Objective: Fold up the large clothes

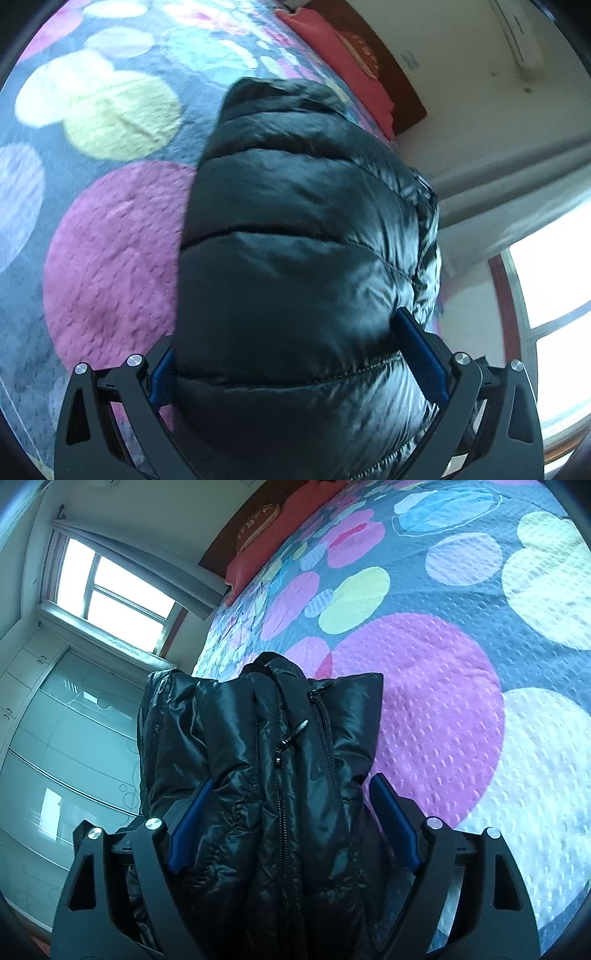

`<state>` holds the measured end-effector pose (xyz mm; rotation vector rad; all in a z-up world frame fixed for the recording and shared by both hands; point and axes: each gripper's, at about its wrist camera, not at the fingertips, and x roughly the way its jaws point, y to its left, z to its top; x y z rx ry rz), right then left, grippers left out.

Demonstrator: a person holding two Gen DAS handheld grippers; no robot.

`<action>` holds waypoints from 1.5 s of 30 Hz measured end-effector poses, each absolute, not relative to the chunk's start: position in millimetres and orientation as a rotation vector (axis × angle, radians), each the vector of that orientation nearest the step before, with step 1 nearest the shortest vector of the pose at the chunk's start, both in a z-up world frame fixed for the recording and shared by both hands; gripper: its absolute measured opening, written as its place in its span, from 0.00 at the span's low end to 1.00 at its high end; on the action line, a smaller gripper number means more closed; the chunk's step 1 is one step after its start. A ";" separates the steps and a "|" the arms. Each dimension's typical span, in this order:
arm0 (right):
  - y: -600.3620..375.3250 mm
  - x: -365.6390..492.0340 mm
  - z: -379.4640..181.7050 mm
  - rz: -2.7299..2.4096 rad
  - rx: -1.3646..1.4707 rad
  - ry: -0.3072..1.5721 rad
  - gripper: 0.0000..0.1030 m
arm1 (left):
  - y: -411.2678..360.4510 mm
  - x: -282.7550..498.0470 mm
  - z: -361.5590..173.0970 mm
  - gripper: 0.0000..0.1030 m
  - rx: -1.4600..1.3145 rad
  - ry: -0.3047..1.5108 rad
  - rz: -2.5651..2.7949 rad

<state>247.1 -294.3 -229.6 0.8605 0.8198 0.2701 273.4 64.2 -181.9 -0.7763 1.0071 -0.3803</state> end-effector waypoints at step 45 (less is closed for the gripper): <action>-285.8 167.0 -192.5 0.085 0.781 0.772 0.78 | 53.8 227.2 -139.8 0.96 -0.275 0.850 -0.067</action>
